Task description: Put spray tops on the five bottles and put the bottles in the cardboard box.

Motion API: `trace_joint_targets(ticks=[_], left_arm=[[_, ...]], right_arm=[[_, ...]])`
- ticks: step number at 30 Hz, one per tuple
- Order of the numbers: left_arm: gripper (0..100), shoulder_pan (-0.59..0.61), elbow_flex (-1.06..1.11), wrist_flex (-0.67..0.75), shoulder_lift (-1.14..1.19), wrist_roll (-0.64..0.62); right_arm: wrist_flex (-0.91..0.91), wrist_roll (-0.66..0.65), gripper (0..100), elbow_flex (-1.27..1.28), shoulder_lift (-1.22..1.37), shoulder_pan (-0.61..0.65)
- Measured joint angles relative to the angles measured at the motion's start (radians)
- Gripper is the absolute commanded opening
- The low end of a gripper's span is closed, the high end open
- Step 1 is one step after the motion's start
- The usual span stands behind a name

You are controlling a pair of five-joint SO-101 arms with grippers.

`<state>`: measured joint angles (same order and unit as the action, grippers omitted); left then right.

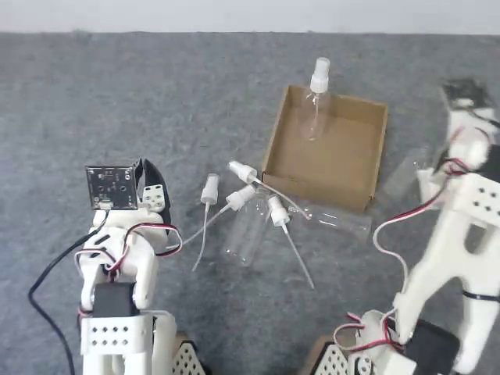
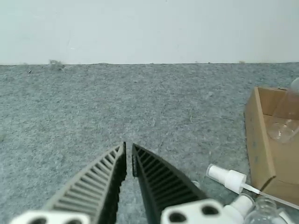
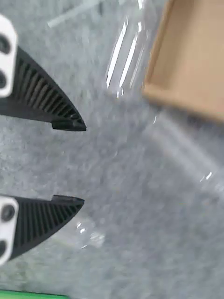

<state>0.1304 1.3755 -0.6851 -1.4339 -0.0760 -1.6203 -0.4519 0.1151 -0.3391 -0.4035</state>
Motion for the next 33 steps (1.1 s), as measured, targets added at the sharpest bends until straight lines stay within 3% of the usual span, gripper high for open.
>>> trace_joint_targets(ticks=[6, 12, 19, 33], left_arm=[[1, -0.003, 0.000, 0.000, 0.000, 0.000], [1, -0.003, 0.000, 0.000, 0.000, 0.000], [1, -0.002, 0.000, 0.000, 0.000, 0.000], [1, -0.003, 0.000, 0.000, 0.000, 0.000]], right_arm=[[0.209, -0.132, 18.7, 0.218, 0.000, -0.201], [0.333, -0.275, 27.3, 0.347, 0.000, -0.324], [0.422, -0.356, 27.7, 0.433, 0.011, -0.358], [0.565, -0.356, 27.5, 0.399, 0.399, -0.365]])
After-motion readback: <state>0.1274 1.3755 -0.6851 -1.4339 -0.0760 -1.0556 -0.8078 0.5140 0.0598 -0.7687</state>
